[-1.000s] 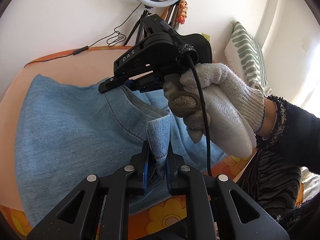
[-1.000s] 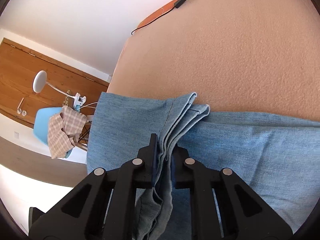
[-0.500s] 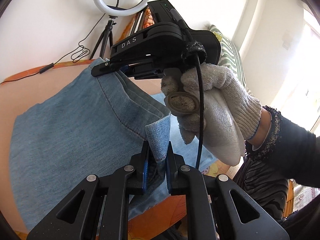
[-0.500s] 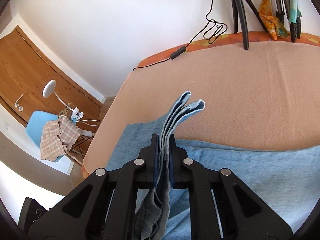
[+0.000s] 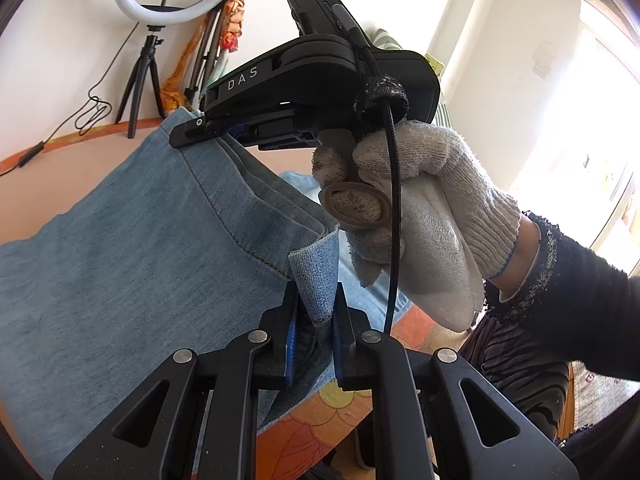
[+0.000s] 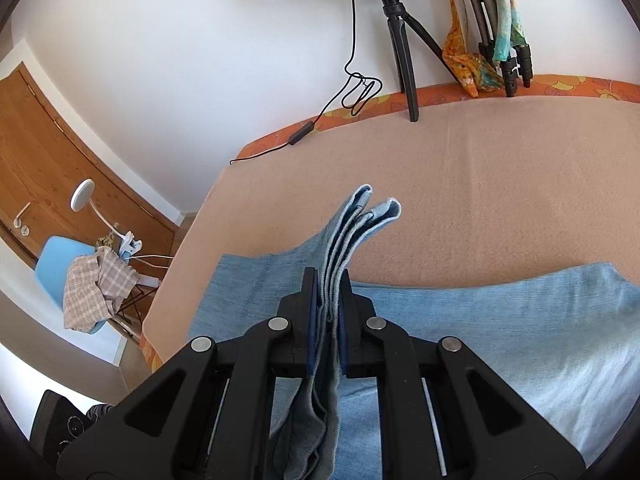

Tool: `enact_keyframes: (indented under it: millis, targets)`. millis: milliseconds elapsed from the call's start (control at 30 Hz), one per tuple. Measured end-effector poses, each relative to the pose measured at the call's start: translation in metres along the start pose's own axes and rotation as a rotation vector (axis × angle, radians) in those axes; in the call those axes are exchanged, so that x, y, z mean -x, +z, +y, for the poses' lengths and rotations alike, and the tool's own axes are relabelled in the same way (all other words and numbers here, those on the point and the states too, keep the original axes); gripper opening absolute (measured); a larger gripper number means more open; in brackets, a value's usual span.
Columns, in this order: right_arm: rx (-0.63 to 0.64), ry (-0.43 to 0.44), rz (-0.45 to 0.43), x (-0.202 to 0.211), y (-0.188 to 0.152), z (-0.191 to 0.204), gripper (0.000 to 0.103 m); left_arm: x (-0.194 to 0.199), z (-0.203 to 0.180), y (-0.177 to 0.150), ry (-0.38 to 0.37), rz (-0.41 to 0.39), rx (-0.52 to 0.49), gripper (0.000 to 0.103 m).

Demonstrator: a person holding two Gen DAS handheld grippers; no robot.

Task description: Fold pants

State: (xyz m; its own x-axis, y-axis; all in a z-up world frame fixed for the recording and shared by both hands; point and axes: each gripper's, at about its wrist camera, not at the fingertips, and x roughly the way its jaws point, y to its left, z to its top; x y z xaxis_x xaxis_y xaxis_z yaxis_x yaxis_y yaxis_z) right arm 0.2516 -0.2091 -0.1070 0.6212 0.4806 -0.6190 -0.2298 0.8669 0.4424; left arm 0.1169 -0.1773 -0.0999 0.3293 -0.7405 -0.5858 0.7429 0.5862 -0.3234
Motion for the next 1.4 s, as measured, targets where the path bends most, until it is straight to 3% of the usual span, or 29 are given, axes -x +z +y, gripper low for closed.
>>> enact_keyframes:
  millis: [300,600,1400]
  targets:
    - [-0.016,-0.051,-0.061,0.046,0.000,-0.032,0.009,-0.031,-0.024,0.024,-0.099,0.013,-0.025,0.011]
    - [-0.111,-0.062,-0.138,0.103,-0.007,-0.090,0.007,-0.076,-0.068,0.030,-0.181,0.048,-0.071,0.012]
    - [-0.233,-0.178,-0.231,0.189,-0.030,-0.191,0.006,-0.189,-0.100,0.071,-0.339,0.089,-0.071,0.012]
